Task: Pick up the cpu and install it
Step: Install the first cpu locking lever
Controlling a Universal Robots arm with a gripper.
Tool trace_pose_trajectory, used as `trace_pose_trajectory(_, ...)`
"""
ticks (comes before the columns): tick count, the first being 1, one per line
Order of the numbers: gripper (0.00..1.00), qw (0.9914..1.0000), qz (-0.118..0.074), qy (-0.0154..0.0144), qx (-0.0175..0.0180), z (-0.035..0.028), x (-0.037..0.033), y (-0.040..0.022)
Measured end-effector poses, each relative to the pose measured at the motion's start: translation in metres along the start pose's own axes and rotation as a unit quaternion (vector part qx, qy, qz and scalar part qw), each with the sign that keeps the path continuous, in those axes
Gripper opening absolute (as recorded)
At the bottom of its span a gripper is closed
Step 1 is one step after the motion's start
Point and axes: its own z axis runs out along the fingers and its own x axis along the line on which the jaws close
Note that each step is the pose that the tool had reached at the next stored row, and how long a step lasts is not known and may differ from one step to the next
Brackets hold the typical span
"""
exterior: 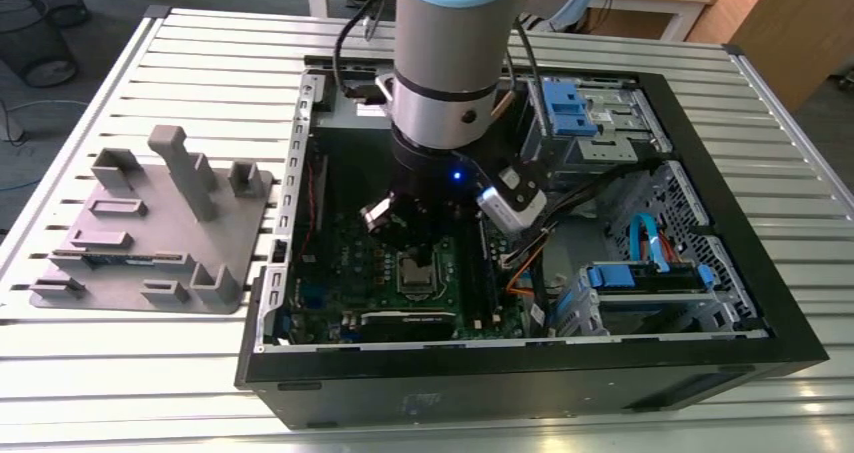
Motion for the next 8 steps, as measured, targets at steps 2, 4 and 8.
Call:
trace_pose_trajectory(2,0.11,1.0,0.0,0.0001,0.0001,-0.0083,0.0005,-0.0008)
trace_pose_trajectory(4,0.11,1.0,0.0,0.0,0.0,-0.0154,0.0009,-0.0015)
trace_pose_trajectory(8,0.11,1.0,0.0,0.0,0.0,-0.0188,0.001,-0.0018)
